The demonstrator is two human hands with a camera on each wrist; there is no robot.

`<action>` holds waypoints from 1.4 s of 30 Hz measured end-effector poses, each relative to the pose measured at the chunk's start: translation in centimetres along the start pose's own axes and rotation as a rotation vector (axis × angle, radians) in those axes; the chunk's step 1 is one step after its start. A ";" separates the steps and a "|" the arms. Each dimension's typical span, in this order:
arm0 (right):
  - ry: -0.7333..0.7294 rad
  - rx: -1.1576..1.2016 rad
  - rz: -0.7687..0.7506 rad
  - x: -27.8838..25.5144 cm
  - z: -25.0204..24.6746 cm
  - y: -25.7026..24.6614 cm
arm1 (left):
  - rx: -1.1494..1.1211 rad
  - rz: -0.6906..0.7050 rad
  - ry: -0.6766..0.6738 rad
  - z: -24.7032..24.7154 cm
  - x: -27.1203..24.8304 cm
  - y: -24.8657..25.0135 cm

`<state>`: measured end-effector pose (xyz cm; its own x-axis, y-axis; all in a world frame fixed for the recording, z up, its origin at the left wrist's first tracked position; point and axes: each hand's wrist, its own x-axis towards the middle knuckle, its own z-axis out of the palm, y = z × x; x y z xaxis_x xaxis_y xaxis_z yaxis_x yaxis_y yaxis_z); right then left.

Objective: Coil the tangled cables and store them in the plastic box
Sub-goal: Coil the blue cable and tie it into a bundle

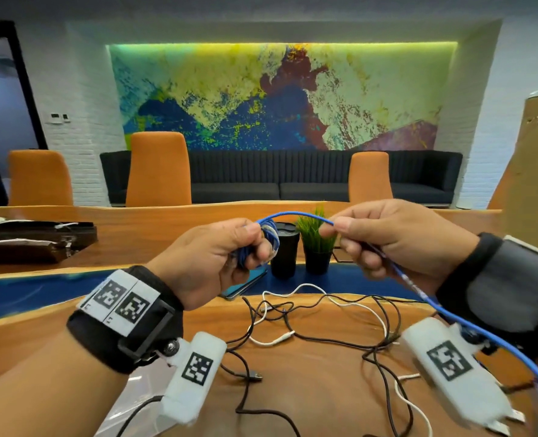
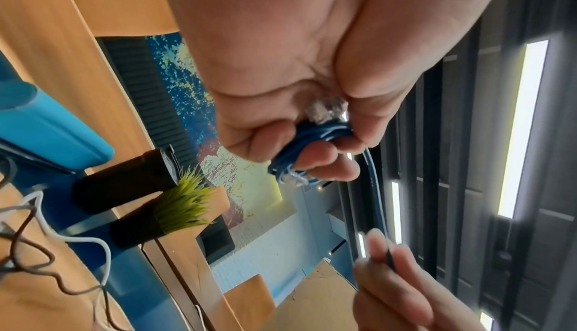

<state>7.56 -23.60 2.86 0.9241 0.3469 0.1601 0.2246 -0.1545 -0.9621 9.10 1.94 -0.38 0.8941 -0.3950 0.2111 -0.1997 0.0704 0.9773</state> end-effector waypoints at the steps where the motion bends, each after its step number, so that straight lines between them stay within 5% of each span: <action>1: -0.040 -0.003 0.035 -0.2 -0.1 0.3 | -0.012 -0.003 0.017 -0.2 0.1 0.0; 5: -0.011 -0.397 0.041 -0.4 0.0 2.4 | -0.093 -0.012 0.043 -1.2 0.2 0.0; 10: 0.207 -0.966 -0.215 0.1 -0.4 3.2 | 0.200 0.000 0.071 -1.5 0.1 0.4; 13: 0.167 -1.296 -0.125 0.9 -0.7 3.9 | 0.200 0.046 0.212 -3.2 0.3 1.7; 16: 0.197 -1.070 0.032 1.2 -2.0 5.0 | 0.081 0.110 0.392 -5.2 0.2 3.3; 19: 0.239 -0.740 0.072 0.9 -2.5 5.8 | 0.102 0.092 0.394 -5.3 -0.4 3.5; 23: 0.250 -0.940 0.076 1.0 -1.9 6.0 | 0.119 0.022 0.253 -3.0 -0.5 2.7; 28: 0.325 -0.994 -0.096 0.9 -0.3 3.6 | 0.004 0.016 0.200 -0.2 0.4 2.7; 36: 0.344 -0.449 -0.319 2.3 2.8 1.5 | -0.075 -0.047 0.026 2.3 0.6 2.5; 42: 0.015 -0.495 -0.545 1.6 4.2 2.0 | -0.118 -0.174 -0.143 3.1 -0.4 1.8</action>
<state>8.20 -19.47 0.30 0.6450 0.4817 0.5932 0.7631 -0.3645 -0.5337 7.13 -0.57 1.27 0.8433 -0.5357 0.0431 0.0083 0.0932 0.9956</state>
